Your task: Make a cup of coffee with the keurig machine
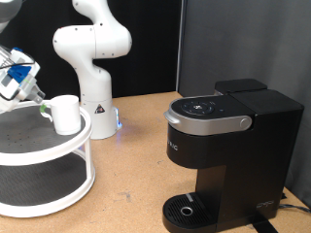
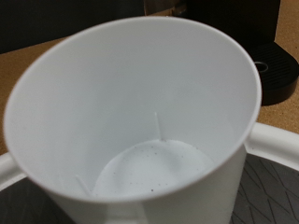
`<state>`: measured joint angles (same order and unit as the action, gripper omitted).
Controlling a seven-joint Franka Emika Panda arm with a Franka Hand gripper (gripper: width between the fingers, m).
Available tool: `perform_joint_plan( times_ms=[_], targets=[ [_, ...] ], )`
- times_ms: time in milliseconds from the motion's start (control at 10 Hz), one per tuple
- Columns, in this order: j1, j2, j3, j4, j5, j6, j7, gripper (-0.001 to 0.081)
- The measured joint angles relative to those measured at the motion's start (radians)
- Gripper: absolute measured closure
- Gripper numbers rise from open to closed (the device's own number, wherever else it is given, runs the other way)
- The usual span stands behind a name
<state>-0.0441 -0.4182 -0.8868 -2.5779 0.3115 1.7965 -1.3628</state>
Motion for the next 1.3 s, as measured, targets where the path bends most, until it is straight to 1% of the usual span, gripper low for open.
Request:
perform_joint_plan(
  times_ms=[300, 500, 700, 1100, 1200, 1300],
  targets=[
    [-0.001, -0.027, -0.013, 0.025, 0.000, -0.063, -0.004, 0.0805],
    [-0.004, -0.039, -0.014, 0.033, -0.001, -0.074, 0.000, 0.0805],
    [-0.007, -0.042, -0.014, 0.039, -0.003, -0.076, 0.006, 0.0805],
    [-0.019, -0.062, -0.018, 0.035, 0.000, -0.038, 0.005, 0.0791],
    [-0.021, -0.067, -0.021, 0.035, 0.001, -0.038, 0.004, 0.0616],
    [-0.022, -0.070, -0.025, 0.035, 0.003, -0.038, 0.000, 0.0616]
  ],
)
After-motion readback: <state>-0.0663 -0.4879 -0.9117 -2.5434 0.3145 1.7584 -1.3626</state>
